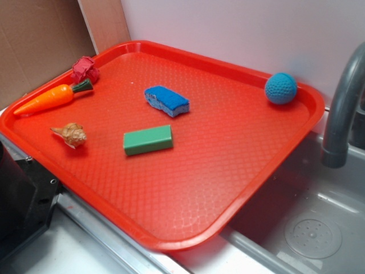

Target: Grab the blue ball.

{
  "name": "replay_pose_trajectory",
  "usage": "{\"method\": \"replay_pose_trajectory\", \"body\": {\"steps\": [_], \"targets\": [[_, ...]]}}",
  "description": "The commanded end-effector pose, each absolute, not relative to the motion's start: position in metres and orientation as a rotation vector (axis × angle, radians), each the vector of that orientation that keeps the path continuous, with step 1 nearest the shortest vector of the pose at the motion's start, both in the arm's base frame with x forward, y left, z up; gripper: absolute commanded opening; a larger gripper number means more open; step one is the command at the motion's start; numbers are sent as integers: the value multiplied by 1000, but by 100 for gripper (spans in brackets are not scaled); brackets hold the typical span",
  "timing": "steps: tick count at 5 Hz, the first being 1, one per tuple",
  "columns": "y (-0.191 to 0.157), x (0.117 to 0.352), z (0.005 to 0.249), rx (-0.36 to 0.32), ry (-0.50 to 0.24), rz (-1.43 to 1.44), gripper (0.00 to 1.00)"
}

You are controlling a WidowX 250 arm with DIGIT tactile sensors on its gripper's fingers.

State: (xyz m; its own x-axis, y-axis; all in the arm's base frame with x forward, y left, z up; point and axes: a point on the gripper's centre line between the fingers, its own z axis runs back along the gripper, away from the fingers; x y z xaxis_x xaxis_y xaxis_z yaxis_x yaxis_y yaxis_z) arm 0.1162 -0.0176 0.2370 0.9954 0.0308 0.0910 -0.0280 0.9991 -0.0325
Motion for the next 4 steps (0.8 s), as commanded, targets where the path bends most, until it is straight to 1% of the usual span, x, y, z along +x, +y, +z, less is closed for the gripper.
{"method": "replay_pose_trajectory", "body": {"steps": [1,2,3,4], "targets": [[-18,116,237,-31,-92,29,100],[-20,166,198,-68,-139,-28,100],[-18,207,171,-83,-223,-8,100],[-13,230,149,-22,-176,3,100]]}}
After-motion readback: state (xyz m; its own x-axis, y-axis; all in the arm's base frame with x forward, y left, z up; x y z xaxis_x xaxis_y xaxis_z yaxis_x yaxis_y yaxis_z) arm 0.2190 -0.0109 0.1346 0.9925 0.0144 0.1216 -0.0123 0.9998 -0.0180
